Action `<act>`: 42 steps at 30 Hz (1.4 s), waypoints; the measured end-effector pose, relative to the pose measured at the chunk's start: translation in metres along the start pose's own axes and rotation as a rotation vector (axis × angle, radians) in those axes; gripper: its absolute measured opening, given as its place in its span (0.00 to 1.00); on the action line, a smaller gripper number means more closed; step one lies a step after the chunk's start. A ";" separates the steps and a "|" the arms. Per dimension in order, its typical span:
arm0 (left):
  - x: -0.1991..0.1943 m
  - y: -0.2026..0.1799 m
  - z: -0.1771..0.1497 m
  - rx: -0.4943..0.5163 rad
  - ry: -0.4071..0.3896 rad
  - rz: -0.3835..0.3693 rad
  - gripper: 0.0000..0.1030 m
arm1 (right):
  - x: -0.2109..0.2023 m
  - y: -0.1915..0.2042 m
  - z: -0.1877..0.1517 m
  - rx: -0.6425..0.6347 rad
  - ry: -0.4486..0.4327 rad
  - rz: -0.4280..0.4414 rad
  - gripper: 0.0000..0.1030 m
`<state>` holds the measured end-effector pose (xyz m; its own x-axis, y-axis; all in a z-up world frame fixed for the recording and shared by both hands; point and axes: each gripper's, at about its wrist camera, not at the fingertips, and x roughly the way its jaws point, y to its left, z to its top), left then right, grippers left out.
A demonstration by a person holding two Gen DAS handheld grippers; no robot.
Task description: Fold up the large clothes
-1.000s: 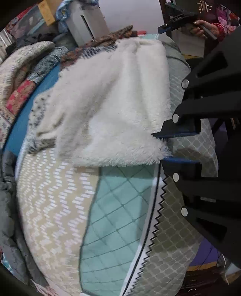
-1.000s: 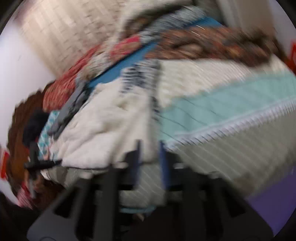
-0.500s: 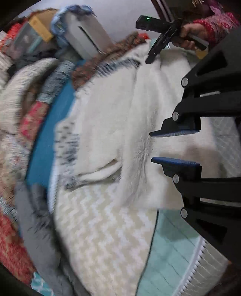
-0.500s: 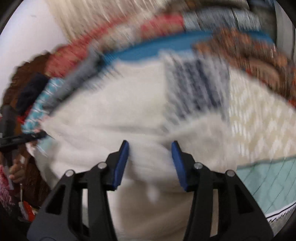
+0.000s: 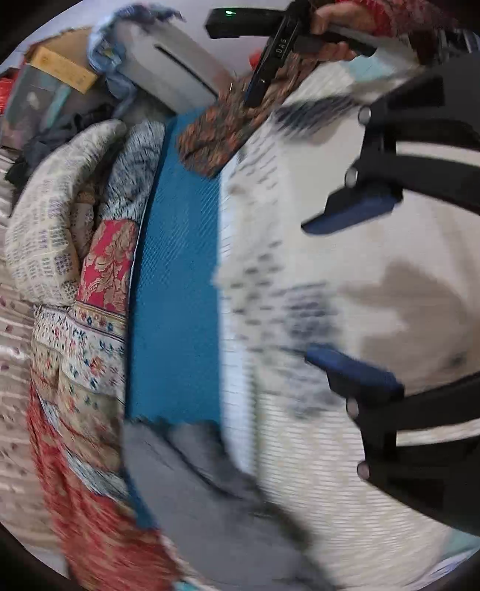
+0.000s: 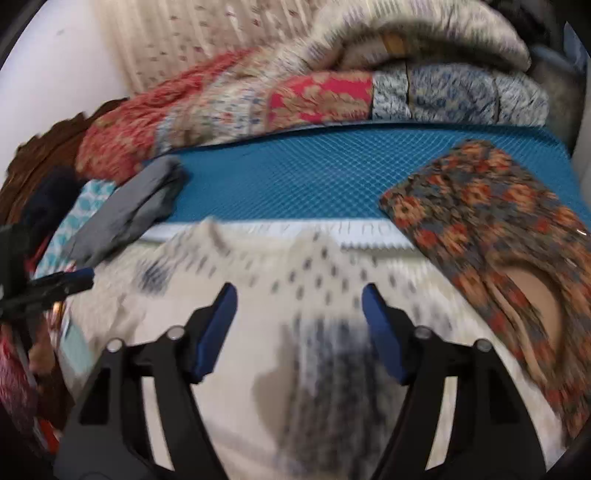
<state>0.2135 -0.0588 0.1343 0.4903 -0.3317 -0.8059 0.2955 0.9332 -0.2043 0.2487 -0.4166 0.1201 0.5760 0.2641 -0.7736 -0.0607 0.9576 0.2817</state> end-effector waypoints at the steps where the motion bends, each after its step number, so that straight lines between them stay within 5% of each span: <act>1: 0.022 -0.008 0.019 0.023 0.017 0.035 0.01 | 0.017 0.001 0.007 0.016 0.025 -0.010 0.66; 5: 0.088 -0.025 0.057 0.065 0.096 0.108 0.01 | 0.074 0.001 0.033 0.050 0.091 -0.049 0.66; 10: 0.154 -0.025 0.067 0.019 0.193 0.144 0.05 | 0.108 -0.001 0.037 0.032 0.148 -0.045 0.61; 12: 0.168 -0.024 0.068 0.010 0.222 0.144 0.44 | 0.111 0.003 0.036 0.000 0.158 -0.053 0.17; 14: 0.165 -0.025 0.066 -0.002 0.212 0.130 0.54 | 0.103 0.009 0.036 -0.038 0.133 -0.046 0.13; 21: 0.056 -0.037 0.046 0.042 0.005 0.007 0.55 | 0.001 0.040 0.012 -0.106 -0.102 0.013 0.13; 28: -0.069 -0.051 -0.056 0.118 -0.167 -0.074 0.55 | -0.112 0.097 -0.100 -0.235 -0.263 0.016 0.13; 34: -0.115 -0.047 -0.170 0.166 -0.137 -0.090 0.55 | -0.151 0.126 -0.227 -0.292 -0.259 -0.039 0.13; 42: -0.086 -0.040 -0.255 0.105 0.000 -0.078 0.55 | -0.108 0.108 -0.309 -0.158 -0.139 -0.091 0.13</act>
<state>-0.0492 -0.0325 0.0704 0.4622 -0.4031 -0.7899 0.4170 0.8849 -0.2076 -0.0723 -0.3057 0.0586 0.6910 0.1680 -0.7030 -0.1239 0.9858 0.1137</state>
